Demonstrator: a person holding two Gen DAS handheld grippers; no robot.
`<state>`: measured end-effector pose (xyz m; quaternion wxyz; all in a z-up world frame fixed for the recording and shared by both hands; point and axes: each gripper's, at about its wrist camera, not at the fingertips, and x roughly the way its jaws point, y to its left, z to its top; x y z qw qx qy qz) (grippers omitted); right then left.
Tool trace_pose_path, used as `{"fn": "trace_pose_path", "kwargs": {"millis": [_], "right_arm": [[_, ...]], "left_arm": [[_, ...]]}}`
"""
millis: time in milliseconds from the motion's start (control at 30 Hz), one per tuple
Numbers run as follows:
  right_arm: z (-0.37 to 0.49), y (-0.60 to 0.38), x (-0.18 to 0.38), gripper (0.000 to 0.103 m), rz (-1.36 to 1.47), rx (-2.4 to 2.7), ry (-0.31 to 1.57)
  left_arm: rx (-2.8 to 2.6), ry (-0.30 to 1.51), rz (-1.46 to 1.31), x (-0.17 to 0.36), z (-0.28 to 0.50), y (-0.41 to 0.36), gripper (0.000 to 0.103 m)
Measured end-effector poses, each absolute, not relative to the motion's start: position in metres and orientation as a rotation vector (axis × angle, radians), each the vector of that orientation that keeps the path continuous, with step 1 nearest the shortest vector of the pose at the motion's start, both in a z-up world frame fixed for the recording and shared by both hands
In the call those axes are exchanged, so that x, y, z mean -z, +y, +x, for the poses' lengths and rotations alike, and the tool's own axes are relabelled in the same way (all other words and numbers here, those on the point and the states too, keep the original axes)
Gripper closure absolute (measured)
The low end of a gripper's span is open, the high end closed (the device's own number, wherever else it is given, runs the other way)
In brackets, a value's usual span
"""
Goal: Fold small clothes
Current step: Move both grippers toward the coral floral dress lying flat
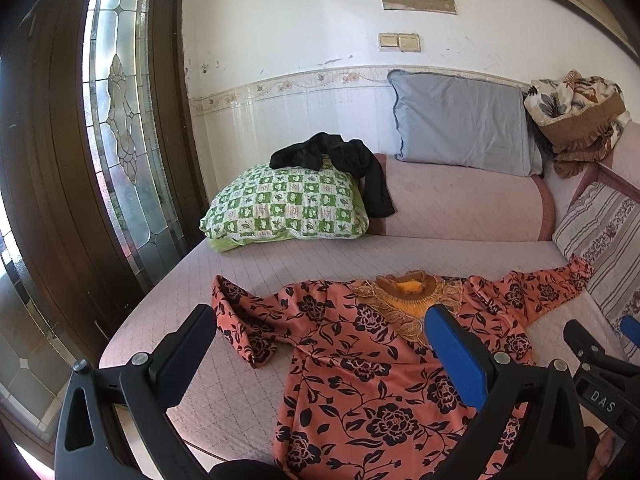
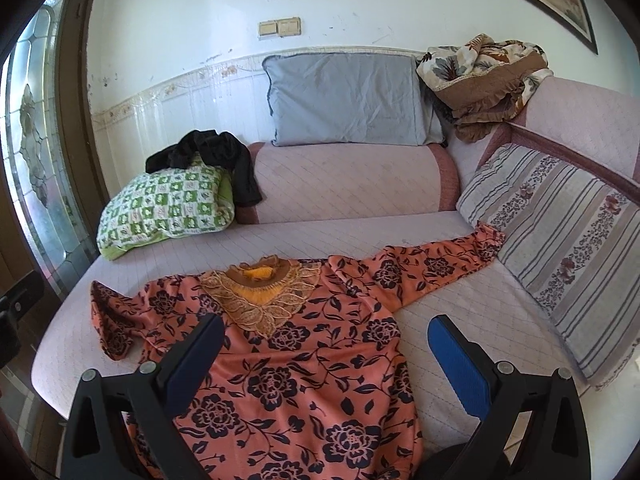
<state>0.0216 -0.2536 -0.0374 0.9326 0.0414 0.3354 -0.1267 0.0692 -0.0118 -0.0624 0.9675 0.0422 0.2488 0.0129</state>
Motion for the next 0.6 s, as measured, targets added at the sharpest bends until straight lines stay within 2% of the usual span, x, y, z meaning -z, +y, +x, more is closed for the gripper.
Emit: {"fn": "trace_pose_path", "kwargs": {"millis": [600], "right_arm": [[0.025, -0.260, 0.032, 0.000, 0.069, 0.287, 0.673]], "left_arm": [[-0.003, 0.527, 0.132, 0.064, 0.074, -0.029, 0.000]]}}
